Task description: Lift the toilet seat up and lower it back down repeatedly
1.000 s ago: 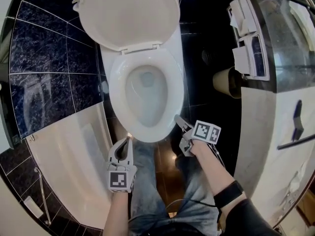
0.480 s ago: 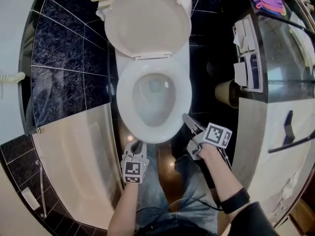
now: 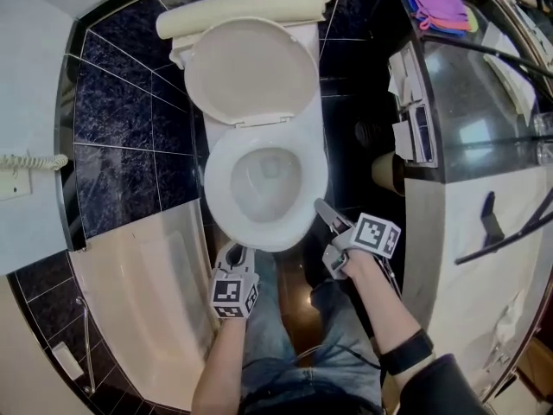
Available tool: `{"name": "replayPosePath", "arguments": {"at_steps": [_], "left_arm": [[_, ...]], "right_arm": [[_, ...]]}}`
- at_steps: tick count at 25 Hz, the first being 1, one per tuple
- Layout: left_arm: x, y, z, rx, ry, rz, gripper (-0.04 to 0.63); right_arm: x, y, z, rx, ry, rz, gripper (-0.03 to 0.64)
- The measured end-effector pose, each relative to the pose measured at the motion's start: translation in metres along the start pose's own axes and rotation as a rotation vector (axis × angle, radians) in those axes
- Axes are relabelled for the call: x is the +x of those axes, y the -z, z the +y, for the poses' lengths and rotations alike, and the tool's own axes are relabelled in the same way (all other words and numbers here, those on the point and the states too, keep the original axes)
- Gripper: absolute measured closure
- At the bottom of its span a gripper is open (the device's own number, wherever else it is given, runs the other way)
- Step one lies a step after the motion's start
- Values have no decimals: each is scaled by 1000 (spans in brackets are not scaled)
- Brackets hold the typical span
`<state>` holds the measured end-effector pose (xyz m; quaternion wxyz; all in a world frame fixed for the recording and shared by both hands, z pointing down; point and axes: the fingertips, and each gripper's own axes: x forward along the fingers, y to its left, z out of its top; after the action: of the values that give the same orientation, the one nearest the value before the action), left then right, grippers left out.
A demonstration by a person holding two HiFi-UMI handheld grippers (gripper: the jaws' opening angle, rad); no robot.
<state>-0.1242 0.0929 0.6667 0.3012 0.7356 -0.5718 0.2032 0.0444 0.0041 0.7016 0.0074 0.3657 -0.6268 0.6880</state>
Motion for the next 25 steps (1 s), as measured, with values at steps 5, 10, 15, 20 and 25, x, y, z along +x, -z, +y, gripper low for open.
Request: {"name": "replayPosePath", "arguments": {"at_steps": [5, 10, 15, 20, 25], "left_arm": [[3, -50, 5, 4, -2, -46, 595], [15, -112, 17, 30, 0, -109, 595], [34, -166, 28, 91, 22, -133, 595], [50, -205, 39, 144, 46, -145, 595], [70, -237, 48, 166, 64, -164, 595]], "right_arm": [[-21, -21, 47, -150, 19, -41, 551], [-57, -31, 65, -228, 66, -109, 606], [-75, -51, 90, -234, 58, -180, 611], [-72, -67, 118, -274, 52, -217, 611], [-68, -75, 140, -320, 57, -237, 611]]}}
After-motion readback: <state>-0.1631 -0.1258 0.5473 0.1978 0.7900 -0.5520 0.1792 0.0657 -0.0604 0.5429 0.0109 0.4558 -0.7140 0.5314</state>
